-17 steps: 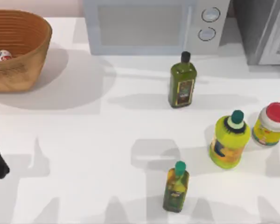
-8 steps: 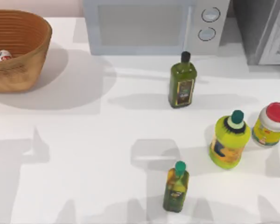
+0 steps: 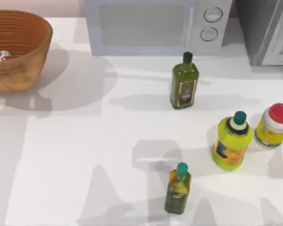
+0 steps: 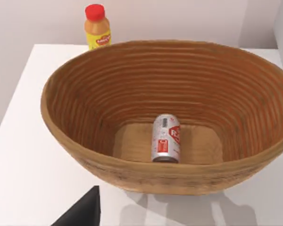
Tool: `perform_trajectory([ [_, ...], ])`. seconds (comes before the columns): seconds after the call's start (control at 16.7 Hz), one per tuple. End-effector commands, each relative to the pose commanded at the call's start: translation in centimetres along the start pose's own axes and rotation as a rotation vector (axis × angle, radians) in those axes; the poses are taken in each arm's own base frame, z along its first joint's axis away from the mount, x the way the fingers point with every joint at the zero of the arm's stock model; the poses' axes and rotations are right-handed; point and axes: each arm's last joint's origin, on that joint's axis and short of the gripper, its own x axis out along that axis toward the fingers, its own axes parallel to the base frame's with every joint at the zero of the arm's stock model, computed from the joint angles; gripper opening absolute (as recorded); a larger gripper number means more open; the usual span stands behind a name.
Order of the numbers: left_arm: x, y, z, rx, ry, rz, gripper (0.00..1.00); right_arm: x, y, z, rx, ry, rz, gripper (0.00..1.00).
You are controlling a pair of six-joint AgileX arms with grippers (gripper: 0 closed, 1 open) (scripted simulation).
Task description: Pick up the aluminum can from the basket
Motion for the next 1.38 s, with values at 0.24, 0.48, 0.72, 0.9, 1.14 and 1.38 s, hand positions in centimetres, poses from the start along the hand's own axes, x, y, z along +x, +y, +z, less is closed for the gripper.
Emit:
perform_trajectory([
  [0.24, 6.5, 0.7, 6.2, 0.013, 0.245, -0.019, 1.0, 0.0, 0.0, 0.0, 0.0, 0.0, 0.0, 1.0],
  [0.48, 15.4, 1.2, 9.0, 0.023, 0.491, -0.056, 1.0, 0.0, 0.0, 0.0, 0.0, 0.0, 0.0, 1.0],
  [0.72, 24.1, 1.5, 8.0, 0.023, 0.709, -0.095, 1.0, 0.0, 0.0, 0.0, 0.0, 0.0, 0.0, 1.0],
  [0.9, 29.1, 1.8, 5.8, 0.016, 0.84, -0.119, 1.0, 0.0, 0.0, 0.0, 0.0, 0.0, 0.0, 1.0],
  [1.14, 33.1, 2.0, 2.9, 0.005, 0.954, -0.138, 1.0, 0.0, 0.0, 0.0, 0.0, 0.0, 0.0, 1.0],
  [1.38, 33.9, 2.1, 2.1, 0.002, 0.981, -0.142, 1.0, 0.0, 0.0, 0.0, 0.0, 0.0, 0.0, 1.0],
])
